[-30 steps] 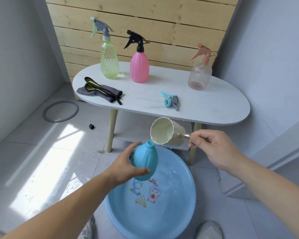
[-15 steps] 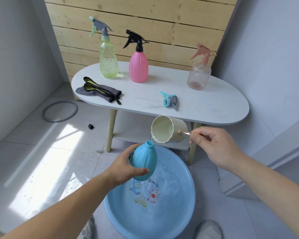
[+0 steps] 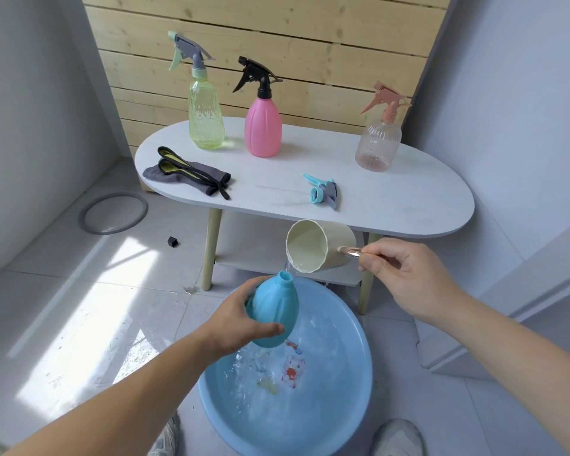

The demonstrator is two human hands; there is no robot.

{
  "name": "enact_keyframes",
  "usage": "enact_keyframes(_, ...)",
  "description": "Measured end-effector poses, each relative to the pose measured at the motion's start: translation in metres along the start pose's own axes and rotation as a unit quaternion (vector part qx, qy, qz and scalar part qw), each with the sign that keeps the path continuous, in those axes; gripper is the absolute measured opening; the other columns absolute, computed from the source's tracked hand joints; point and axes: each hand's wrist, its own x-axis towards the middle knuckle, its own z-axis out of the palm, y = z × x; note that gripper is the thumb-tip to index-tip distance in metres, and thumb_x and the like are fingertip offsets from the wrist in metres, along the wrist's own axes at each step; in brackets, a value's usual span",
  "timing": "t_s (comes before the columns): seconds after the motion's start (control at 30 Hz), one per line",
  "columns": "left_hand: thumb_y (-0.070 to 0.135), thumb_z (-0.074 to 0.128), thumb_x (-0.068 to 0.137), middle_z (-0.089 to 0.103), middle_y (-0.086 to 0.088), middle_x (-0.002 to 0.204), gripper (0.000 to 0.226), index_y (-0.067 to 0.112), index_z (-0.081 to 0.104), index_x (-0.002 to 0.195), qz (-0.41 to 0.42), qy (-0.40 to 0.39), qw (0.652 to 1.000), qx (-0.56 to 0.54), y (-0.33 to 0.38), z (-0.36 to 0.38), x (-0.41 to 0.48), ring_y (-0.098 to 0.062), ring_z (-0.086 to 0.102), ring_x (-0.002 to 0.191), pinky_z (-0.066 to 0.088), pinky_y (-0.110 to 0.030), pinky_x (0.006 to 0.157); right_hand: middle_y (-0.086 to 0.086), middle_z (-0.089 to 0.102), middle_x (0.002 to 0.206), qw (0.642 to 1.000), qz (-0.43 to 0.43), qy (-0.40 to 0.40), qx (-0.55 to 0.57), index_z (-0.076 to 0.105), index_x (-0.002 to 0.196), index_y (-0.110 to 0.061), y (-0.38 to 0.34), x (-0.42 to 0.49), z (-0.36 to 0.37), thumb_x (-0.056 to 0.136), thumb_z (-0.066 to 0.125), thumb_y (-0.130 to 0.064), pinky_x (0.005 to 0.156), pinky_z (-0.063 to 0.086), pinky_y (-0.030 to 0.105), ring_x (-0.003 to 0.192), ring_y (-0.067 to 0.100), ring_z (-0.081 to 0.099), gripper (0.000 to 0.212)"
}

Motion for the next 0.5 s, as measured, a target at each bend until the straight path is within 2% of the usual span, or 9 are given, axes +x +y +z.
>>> enact_keyframes(0.23,0.0,0.09,0.074,0.067,0.003,0.121,0.078,0.035,0.056,0.135,0.001,0.002,1.0,0.005,0.0,0.0007,-0.0008,0.001,0.069,0.096,0.06,-0.021,0.076,-0.003,0.066,0.076,1.0,-0.014,0.002,-0.003,0.073,0.082,-0.026,0.0017,0.0001,0.0017,0.094,0.064,-0.017,0.064,0.037,0.012,0.071,0.011,0.051,0.017)
enact_keyframes(0.5,-0.001,0.091,0.074,0.069,0.001,0.12,0.075,0.039,0.058,0.127,0.006,0.006,1.0,0.005,-0.0015,0.0006,-0.0008,0.001,0.069,0.097,0.06,-0.02,0.076,-0.01,0.062,0.073,0.999,-0.037,0.004,-0.005,0.073,0.084,-0.027,0.0012,0.0007,0.0022,0.093,0.065,-0.016,0.066,0.036,0.01,0.071,0.005,0.052,0.016)
